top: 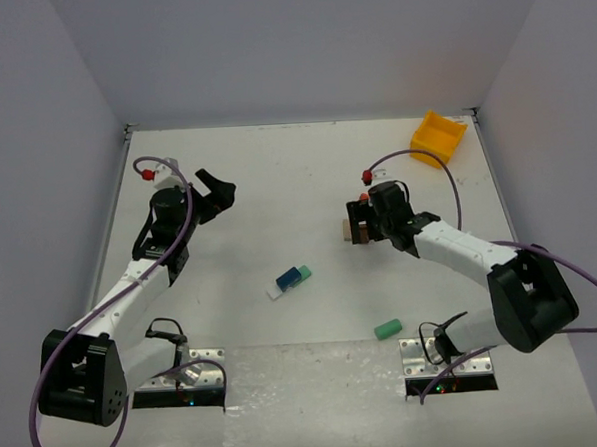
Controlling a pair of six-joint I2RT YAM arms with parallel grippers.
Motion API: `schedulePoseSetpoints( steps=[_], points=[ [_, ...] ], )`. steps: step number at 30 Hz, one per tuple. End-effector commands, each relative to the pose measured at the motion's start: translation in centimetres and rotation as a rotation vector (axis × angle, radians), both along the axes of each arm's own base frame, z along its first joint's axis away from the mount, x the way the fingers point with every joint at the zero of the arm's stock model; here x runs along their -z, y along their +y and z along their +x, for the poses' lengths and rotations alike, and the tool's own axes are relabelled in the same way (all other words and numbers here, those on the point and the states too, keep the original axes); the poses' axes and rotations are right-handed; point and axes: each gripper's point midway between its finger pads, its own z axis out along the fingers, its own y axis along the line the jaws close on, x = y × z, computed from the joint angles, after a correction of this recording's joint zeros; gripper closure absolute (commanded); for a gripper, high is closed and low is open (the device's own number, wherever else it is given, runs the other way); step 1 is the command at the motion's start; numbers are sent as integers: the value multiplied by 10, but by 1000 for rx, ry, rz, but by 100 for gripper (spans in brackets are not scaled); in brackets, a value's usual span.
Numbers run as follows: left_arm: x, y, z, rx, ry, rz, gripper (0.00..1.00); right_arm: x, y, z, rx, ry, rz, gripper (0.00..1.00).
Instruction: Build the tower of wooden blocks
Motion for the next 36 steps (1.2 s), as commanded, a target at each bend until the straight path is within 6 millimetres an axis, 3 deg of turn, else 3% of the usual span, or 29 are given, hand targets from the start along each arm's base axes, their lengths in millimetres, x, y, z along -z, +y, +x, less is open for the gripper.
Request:
schedulePoseSetpoints(
  steps=[1, 10, 21, 23, 36],
  points=[
    [-14, -13, -1, 58, -51, -24, 0, 17, 3, -4, 73, 95, 88, 2],
    [-15, -16, -2, 74, -54, -32, 0, 37, 5, 5, 84, 154, 57, 24],
    [-15, -20, -2, 97, -58, -39, 0, 40, 9, 13, 85, 147, 68, 36],
    [-16, -20, -2, 99, -59, -40, 0, 40, 10, 15, 86, 150, 70, 45],
    [-18, -30, -6, 158, -69, -50, 0, 36, 18, 18, 56, 132, 105, 76]
  ],
)
